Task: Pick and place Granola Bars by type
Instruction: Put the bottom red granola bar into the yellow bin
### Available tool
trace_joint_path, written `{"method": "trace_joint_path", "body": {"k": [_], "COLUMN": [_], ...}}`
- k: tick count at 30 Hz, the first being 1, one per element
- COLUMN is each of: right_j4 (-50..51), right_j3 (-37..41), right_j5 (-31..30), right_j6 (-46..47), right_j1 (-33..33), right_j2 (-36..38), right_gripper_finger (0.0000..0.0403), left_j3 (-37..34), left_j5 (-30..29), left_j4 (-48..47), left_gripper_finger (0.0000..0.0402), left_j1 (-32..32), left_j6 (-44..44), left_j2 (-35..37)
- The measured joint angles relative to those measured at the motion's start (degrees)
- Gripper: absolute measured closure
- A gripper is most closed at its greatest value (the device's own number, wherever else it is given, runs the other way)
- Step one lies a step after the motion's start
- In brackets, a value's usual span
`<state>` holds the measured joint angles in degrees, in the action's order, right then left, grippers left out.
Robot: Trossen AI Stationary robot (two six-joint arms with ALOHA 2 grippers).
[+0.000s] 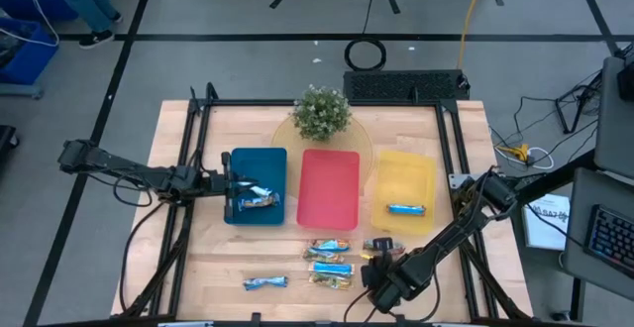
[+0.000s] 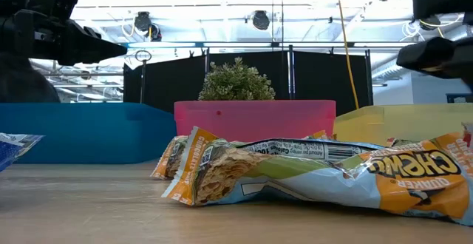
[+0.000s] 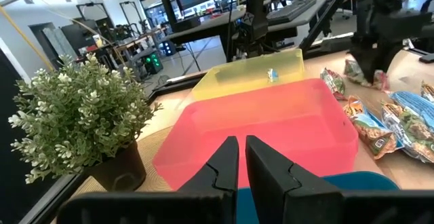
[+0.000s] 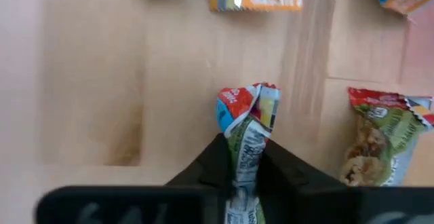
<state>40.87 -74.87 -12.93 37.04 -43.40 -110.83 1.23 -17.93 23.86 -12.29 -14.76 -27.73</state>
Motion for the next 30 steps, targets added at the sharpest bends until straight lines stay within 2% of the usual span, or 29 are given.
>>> {"method": "trace_joint_path", "body": {"k": [3,9,13,19,25,27,30], "right_j4": [-0.14,0.33,2.37,7.24,14.03,17.89,23.82], "right_j3": [0.02,0.0,0.0,-0.07,-0.07,-0.09,-0.07], "right_j5": [0.31,-0.78,-6.82,-16.42,-31.18,-31.84,-29.49], "right_j6": [-0.15,-1.47,-5.01,-9.94,-8.68,-6.65,-2.41], "right_j1": [0.15,0.2,0.15,0.2,0.55,1.67,4.48], "right_j2": [2.73,10.24,17.47,31.57,42.07,43.72,44.4], "right_gripper_finger": [0.0384,0.0382,0.0367,0.0386,0.0373,0.0369,0.0374], "left_j3": [0.0,0.0,0.0,0.0,0.0,0.0,0.02], "left_j5": [0.0,-0.02,-0.02,-0.02,-0.02,-0.02,-0.04], "left_j4": [0.02,0.02,0.02,0.19,0.19,0.19,0.19], "left_gripper_finger": [0.0366,0.0366,0.0366,0.0366,0.0366,0.0366,0.0366], "left_j1": [0.0,0.0,0.0,0.0,0.0,0.0,0.0], "left_j6": [0.0,-0.03,-0.02,-0.04,-0.08,-0.13,-0.13], "left_j2": [-0.01,-0.02,-0.02,0.0,0.0,0.0,0.01]}}
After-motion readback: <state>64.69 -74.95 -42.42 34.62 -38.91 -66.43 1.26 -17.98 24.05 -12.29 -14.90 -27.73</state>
